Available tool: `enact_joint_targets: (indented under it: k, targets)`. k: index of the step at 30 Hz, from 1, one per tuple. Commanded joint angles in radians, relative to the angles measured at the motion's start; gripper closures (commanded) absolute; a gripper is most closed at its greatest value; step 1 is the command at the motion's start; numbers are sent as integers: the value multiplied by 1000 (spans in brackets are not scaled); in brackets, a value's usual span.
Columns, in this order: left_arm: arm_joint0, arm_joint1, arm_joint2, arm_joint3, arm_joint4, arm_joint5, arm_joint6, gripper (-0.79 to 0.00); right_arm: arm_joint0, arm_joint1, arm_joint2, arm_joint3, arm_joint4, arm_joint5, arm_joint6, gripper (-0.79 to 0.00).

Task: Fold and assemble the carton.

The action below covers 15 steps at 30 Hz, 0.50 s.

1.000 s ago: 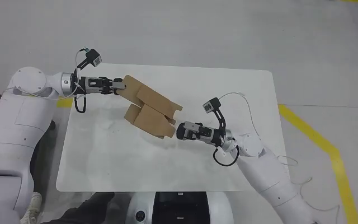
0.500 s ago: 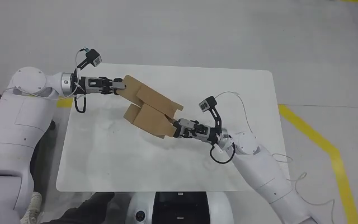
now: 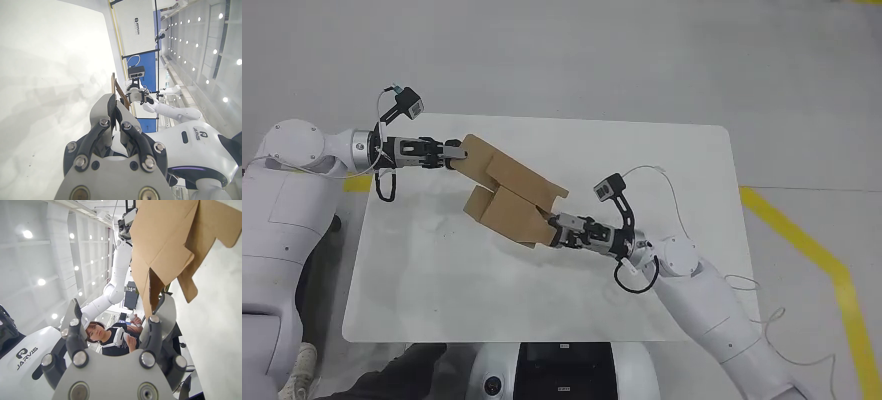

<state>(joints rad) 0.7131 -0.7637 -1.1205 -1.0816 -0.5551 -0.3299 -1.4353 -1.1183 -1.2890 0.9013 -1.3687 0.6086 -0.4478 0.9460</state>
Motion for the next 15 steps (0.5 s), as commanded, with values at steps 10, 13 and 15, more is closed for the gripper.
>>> enact_joint_targets:
  k: [10,13,15]
  targets:
    - [0,0,0,0,0,0,0,0,16,-15,-21,10,-1,4,-25,-493]
    - [0,0,0,0,0,0,0,0,22,-19,-28,20,-15,5,-41,-499]
    - [0,0,0,0,0,0,0,0,26,-22,-31,27,-26,6,-52,-477]
